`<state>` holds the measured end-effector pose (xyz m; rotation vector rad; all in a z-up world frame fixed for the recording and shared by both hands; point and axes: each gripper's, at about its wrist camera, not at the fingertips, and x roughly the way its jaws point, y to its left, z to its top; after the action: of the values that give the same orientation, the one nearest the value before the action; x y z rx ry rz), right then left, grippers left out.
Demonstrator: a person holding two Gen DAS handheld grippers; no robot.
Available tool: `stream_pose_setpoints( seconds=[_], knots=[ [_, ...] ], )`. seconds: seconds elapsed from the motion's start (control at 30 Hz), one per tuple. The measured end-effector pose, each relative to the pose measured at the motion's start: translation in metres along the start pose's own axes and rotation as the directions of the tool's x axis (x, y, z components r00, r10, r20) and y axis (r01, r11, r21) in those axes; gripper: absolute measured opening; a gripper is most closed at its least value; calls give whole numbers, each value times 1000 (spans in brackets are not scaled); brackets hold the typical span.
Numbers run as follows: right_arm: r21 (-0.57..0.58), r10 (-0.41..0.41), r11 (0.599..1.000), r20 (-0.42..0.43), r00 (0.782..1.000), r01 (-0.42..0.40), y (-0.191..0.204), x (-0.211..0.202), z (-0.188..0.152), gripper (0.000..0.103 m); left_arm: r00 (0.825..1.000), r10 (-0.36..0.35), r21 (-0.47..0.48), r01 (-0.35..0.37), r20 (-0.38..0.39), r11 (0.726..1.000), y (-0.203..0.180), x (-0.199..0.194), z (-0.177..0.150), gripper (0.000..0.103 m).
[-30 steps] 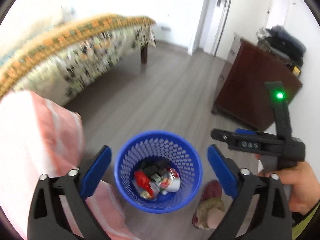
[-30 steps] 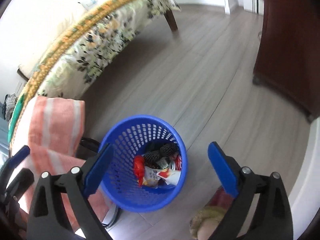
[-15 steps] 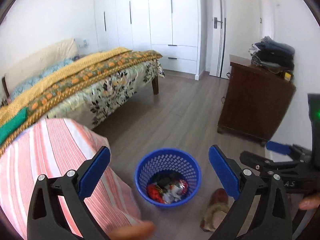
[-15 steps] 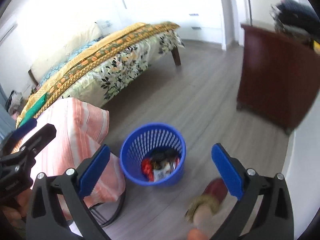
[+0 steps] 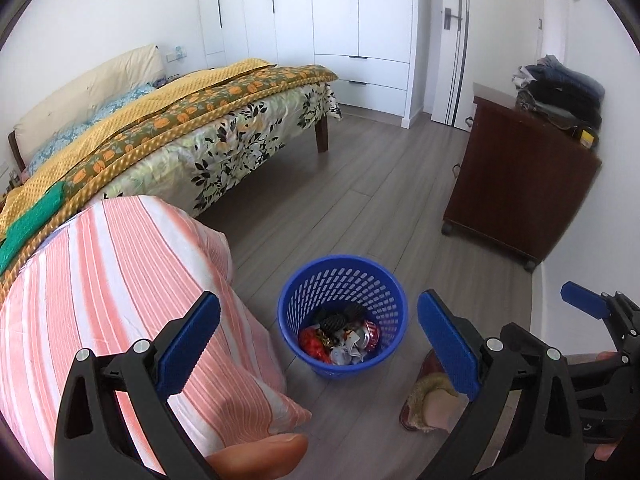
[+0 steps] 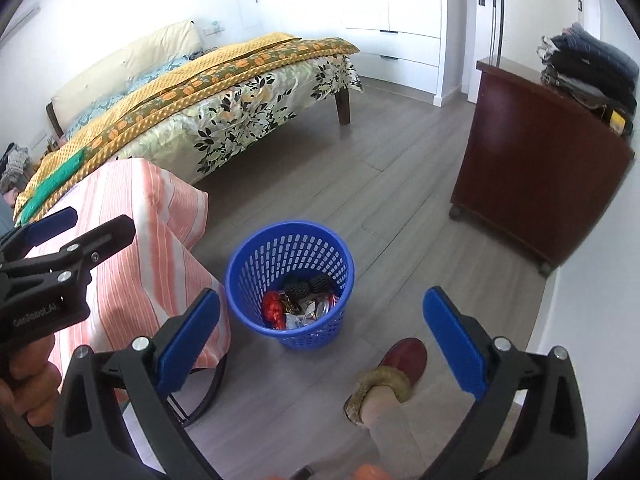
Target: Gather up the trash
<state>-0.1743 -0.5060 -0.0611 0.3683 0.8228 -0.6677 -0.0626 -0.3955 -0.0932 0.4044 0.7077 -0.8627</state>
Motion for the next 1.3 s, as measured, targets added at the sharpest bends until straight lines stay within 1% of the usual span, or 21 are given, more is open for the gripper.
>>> stream_pose_setpoints(
  seconds=[0.53, 1.3],
  knots=[
    [-22, 10, 1000, -12, 1000, -10, 10, -3, -2, 98, 1000, 3, -14, -3, -22, 1000, 4, 4, -1, 98],
    [-28, 12, 1000, -23, 1000, -12, 11, -1, -2, 98, 999, 3, -19, -4, -40, 1000, 2, 14, -3, 98]
  ],
)
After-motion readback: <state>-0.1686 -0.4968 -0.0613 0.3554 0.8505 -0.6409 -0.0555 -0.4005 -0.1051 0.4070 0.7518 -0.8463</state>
